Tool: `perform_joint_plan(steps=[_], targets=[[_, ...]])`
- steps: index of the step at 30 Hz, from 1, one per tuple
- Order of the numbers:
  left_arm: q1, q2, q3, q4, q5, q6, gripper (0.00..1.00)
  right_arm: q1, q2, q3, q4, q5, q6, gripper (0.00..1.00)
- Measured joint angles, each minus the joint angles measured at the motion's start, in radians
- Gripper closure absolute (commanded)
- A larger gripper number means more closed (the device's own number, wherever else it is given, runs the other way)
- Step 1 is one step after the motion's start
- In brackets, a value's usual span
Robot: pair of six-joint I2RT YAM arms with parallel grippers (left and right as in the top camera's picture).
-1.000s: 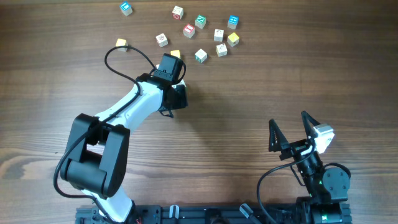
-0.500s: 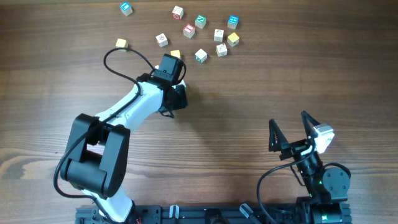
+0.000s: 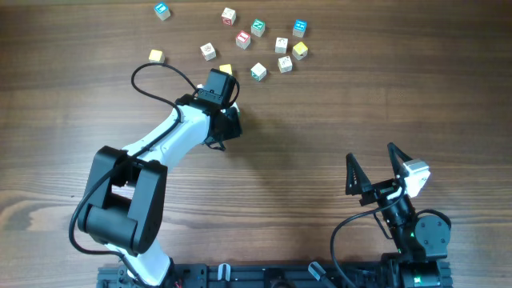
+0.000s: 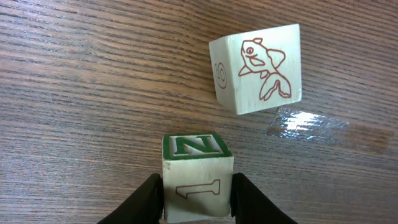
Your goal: Form a circle
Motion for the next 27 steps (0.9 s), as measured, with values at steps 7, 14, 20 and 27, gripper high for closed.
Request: perform_joint_plan(steps=[7,14,20,27], targets=[[0.000,0.000,0.000,0.001,-0.015,0.000,0.63,0.000,0.000,0.000,0.000,0.000,0.000,0.00],[0.000,0.000,0.000,0.018,-0.027,0.000,0.60,0.000,0.000,0.000,0.000,0.000,0.000,0.00],[0.000,0.000,0.000,0.019,-0.027,0.000,0.62,0.000,0.000,0.000,0.000,0.000,0.000,0.00],[0.000,0.000,0.000,0.023,-0.030,0.000,0.63,0.000,0.000,0.000,0.000,0.000,0.000,0.00]])
